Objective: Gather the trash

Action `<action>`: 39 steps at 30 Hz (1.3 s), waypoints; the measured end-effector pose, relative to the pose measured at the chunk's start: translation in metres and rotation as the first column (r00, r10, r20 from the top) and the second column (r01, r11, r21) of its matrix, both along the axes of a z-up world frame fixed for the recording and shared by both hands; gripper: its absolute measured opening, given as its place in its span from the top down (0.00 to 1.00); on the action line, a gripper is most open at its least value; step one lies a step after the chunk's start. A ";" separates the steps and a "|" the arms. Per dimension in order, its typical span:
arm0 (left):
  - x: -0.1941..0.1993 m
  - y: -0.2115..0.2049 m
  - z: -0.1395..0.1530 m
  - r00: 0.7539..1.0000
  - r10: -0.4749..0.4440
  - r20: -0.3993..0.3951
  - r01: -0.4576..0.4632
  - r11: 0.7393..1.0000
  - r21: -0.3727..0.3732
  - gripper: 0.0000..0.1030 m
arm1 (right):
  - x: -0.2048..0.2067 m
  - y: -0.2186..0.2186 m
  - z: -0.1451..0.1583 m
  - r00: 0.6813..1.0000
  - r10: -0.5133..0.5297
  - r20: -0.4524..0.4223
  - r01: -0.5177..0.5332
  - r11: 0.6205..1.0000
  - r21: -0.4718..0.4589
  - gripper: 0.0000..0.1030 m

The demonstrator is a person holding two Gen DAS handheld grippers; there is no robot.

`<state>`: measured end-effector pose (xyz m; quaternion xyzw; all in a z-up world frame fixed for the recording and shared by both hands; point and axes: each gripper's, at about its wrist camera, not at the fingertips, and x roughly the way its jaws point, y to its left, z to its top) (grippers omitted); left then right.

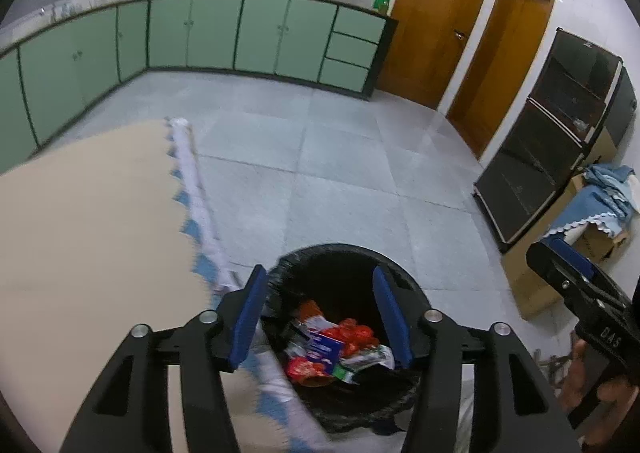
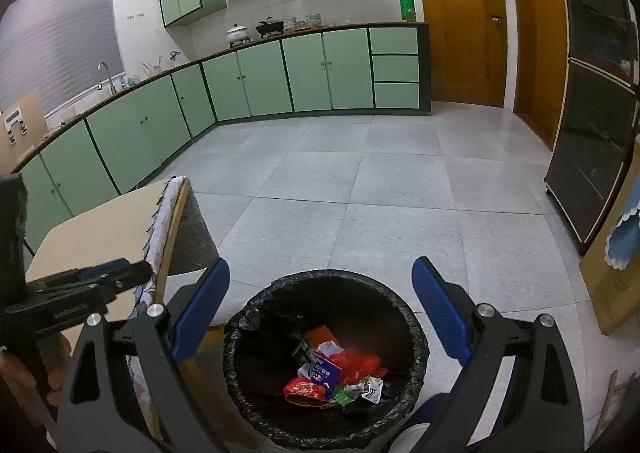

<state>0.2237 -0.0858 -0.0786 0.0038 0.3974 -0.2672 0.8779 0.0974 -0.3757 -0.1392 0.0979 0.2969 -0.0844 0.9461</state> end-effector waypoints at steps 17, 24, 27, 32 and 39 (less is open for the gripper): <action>-0.047 0.044 0.041 0.989 0.091 0.117 -0.093 0.996 0.011 0.10 | -0.022 0.034 0.025 0.998 0.057 -0.026 -0.057 0.998 -0.016 0.05; -0.062 0.054 0.056 0.982 0.115 0.152 -0.120 0.993 0.021 0.08 | -0.034 0.047 0.041 0.996 0.095 0.000 -0.095 0.996 -0.002 0.05; -0.066 0.059 0.061 0.978 0.131 0.164 -0.135 0.991 0.015 0.08 | -0.040 0.052 0.048 0.994 0.105 0.016 -0.105 0.994 -0.005 0.05; -0.072 0.064 0.068 0.974 0.142 0.177 -0.146 0.989 0.007 0.08 | -0.046 0.058 0.058 0.992 0.123 0.036 -0.122 0.992 -0.015 0.05; -0.081 0.066 0.074 0.969 0.150 0.199 -0.153 0.988 0.002 0.08 | -0.053 0.064 0.068 0.989 0.137 0.061 -0.136 0.990 -0.022 0.05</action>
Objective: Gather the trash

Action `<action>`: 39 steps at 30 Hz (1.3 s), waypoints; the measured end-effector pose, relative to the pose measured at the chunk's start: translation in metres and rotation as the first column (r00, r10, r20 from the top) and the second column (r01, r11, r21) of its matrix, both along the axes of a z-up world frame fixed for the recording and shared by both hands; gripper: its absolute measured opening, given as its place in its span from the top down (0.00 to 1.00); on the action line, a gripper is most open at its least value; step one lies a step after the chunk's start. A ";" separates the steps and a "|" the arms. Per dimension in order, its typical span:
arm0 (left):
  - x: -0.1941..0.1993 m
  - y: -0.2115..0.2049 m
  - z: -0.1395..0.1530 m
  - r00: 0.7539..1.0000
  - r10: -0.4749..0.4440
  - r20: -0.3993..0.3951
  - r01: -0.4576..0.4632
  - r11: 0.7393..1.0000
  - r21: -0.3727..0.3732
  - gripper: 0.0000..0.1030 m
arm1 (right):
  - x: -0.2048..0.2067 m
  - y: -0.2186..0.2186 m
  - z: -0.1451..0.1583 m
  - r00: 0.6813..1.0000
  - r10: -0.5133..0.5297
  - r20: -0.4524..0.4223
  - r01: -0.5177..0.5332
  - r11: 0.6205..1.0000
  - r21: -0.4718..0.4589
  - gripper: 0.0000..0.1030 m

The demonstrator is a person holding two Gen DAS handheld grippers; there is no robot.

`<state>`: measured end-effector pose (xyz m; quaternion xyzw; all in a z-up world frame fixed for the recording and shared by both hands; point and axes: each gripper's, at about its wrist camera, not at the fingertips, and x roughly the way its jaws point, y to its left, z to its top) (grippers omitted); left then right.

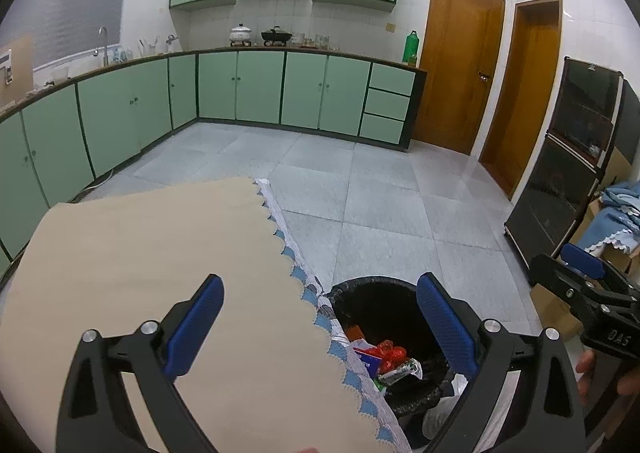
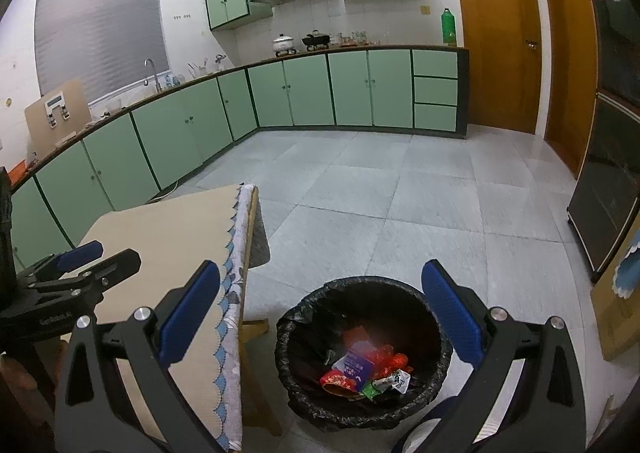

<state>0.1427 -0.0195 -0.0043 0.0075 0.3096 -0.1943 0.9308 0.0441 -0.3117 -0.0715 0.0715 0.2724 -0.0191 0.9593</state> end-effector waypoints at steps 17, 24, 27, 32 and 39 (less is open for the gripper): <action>-0.013 0.004 0.010 0.999 0.013 0.042 -0.013 1.000 0.010 0.08 | -0.009 0.011 0.012 0.999 0.025 0.029 -0.024 1.000 -0.017 0.05; -0.015 0.005 0.014 0.998 0.016 0.055 -0.017 1.000 0.012 0.08 | -0.008 0.011 0.011 0.999 0.026 0.030 -0.025 1.000 -0.018 0.05; -0.015 0.005 0.015 0.998 0.017 0.057 -0.017 1.000 0.011 0.08 | -0.008 0.011 0.011 0.999 0.025 0.030 -0.025 1.000 -0.017 0.05; -0.015 0.005 0.016 0.998 0.021 0.061 -0.021 1.000 0.011 0.08 | -0.008 0.011 0.011 0.999 0.024 0.031 -0.023 1.000 -0.016 0.05; -0.014 0.004 0.017 0.998 0.021 0.063 -0.022 1.000 0.012 0.08 | -0.007 0.012 0.012 0.999 0.024 0.030 -0.023 0.999 -0.021 0.05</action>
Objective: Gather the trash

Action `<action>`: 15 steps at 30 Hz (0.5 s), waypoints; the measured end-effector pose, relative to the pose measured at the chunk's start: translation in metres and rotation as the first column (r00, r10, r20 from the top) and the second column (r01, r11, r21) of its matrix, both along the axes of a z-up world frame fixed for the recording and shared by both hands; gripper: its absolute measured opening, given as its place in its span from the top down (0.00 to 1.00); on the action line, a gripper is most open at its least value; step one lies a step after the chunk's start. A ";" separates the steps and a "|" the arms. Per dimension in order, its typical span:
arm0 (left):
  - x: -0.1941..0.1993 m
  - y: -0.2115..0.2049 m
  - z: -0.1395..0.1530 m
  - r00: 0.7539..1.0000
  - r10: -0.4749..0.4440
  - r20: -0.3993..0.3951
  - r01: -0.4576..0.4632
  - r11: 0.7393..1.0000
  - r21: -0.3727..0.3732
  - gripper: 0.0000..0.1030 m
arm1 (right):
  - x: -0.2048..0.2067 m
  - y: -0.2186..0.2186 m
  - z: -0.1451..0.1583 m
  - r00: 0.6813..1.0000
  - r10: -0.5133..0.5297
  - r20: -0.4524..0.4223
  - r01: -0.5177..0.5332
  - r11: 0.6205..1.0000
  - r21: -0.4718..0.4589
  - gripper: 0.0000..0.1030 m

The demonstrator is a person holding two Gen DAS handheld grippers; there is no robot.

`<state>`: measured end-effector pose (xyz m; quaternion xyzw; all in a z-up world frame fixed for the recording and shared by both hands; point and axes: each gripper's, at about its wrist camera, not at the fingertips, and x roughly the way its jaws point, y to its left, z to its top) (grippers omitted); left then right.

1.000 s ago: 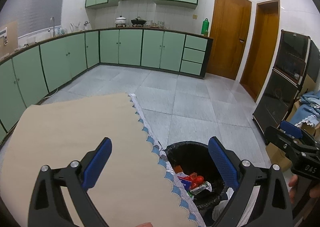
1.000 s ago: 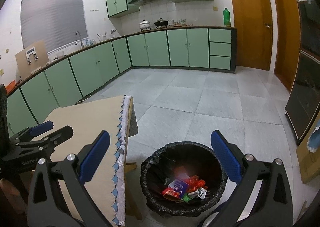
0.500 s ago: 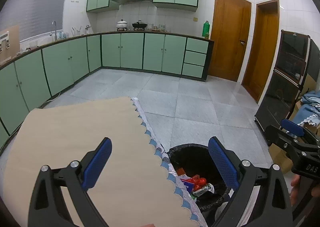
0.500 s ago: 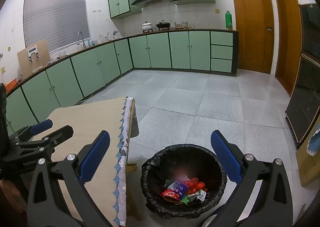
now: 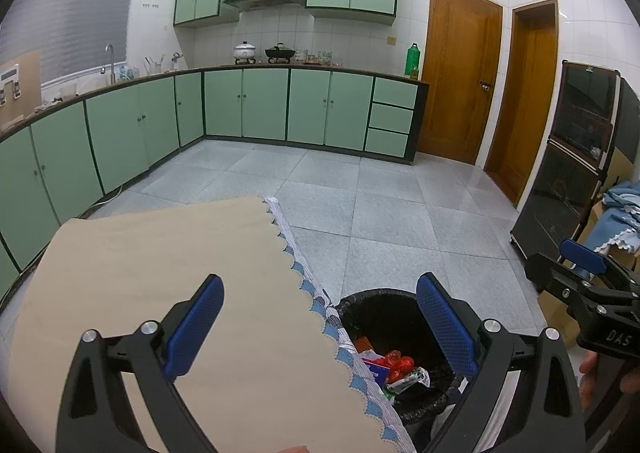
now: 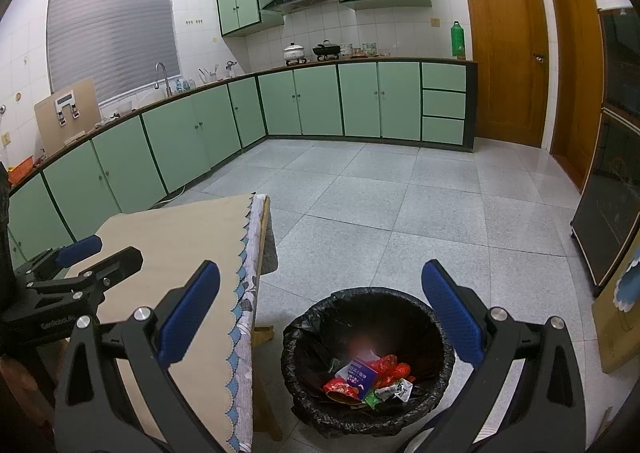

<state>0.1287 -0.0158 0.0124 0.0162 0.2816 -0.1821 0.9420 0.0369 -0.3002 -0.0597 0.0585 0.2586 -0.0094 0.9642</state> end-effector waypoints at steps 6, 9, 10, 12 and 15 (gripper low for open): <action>0.001 0.001 0.000 1.000 0.004 0.000 -0.004 1.000 -0.003 0.08 | 0.000 0.000 0.000 1.000 0.000 -0.001 0.000 1.000 0.002 0.05; 0.001 0.002 0.000 1.000 0.003 0.000 -0.003 1.000 -0.003 0.08 | 0.000 0.000 0.000 1.000 0.000 0.001 0.000 1.000 0.001 0.05; 0.001 0.002 0.000 1.000 0.003 0.001 -0.003 1.000 -0.003 0.08 | 0.000 0.000 0.000 1.000 0.000 0.001 0.000 1.000 0.002 0.05; 0.001 0.002 0.000 1.000 0.003 0.001 -0.003 1.000 -0.004 0.08 | 0.000 0.000 0.000 1.000 0.000 0.000 0.000 1.000 0.001 0.05; 0.001 0.002 0.000 1.000 0.004 0.001 -0.004 1.000 -0.003 0.08 | 0.000 0.000 0.000 1.000 0.001 -0.001 -0.001 1.000 0.002 0.05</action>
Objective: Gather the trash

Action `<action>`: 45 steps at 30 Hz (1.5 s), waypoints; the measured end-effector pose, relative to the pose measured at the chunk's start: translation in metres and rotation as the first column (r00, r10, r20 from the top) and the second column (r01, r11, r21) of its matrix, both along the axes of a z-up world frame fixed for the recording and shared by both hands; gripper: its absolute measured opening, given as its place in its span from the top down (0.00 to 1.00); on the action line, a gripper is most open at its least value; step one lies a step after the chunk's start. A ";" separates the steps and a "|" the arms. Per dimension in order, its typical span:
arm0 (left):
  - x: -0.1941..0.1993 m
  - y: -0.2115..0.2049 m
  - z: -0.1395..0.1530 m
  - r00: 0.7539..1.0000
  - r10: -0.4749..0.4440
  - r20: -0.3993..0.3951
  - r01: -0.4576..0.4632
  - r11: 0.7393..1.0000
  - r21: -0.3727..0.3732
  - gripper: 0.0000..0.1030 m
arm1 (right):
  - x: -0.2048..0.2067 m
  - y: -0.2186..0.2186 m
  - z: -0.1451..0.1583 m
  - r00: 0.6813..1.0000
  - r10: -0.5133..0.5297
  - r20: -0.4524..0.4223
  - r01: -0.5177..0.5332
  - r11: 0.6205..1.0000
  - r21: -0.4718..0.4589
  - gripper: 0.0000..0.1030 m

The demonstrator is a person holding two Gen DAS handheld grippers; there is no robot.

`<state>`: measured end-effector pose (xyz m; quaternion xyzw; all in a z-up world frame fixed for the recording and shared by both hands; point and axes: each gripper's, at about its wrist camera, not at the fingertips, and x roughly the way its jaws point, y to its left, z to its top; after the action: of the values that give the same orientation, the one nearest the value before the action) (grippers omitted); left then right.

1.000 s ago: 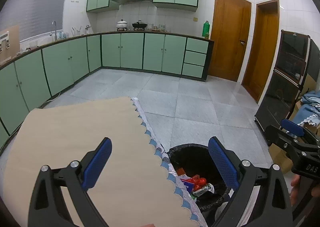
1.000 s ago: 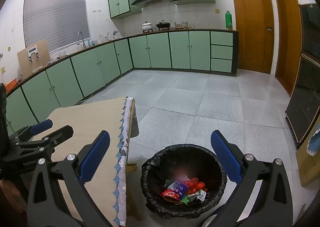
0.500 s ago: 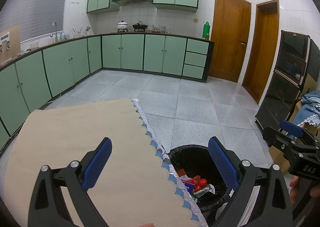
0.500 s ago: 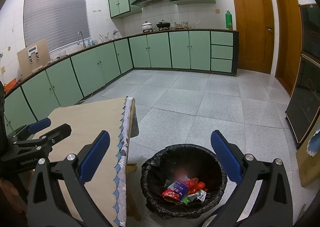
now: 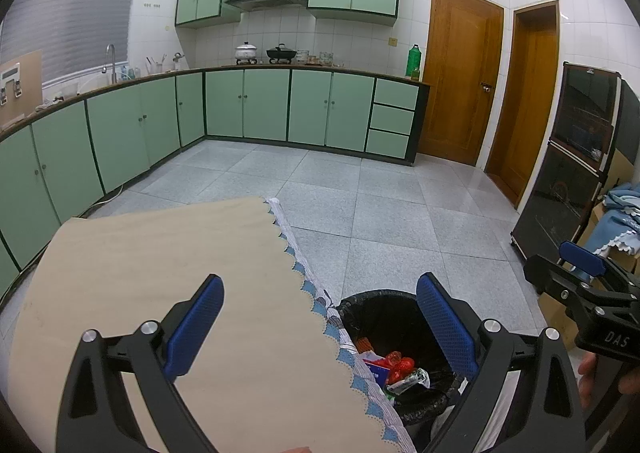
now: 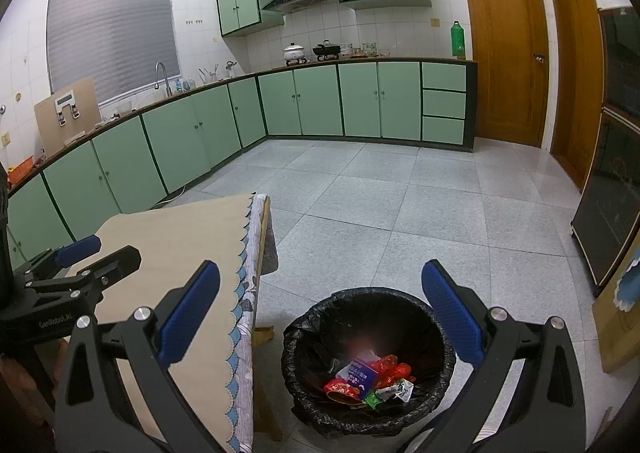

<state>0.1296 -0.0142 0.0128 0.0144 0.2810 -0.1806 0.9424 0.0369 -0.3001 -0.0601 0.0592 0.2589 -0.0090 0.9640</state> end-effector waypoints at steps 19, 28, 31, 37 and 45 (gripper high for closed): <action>-0.002 0.001 -0.001 1.000 0.002 0.003 -0.002 1.000 0.001 0.08 | 0.000 0.001 0.000 1.000 0.000 0.000 0.000 1.000 0.000 0.05; -0.002 0.001 -0.001 1.000 0.004 0.004 -0.004 1.000 0.001 0.08 | 0.001 0.002 0.000 1.000 0.000 0.001 0.000 1.000 0.002 0.05; -0.001 0.001 -0.001 1.000 0.003 0.003 -0.003 1.000 0.001 0.08 | 0.001 0.002 0.000 1.000 0.000 0.000 0.000 1.000 0.002 0.05; -0.002 -0.001 -0.001 1.000 0.004 0.005 -0.004 1.000 0.002 0.08 | 0.001 0.001 0.000 1.000 -0.001 0.000 0.001 1.000 0.003 0.05; -0.002 -0.001 -0.001 1.000 0.005 0.000 -0.005 1.000 0.000 0.08 | 0.002 0.004 -0.002 1.000 -0.003 -0.004 0.003 1.000 0.003 0.05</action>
<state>0.1280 -0.0155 0.0118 0.0135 0.2811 -0.1782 0.9429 0.0390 -0.2957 -0.0620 0.0612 0.2607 -0.0102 0.9634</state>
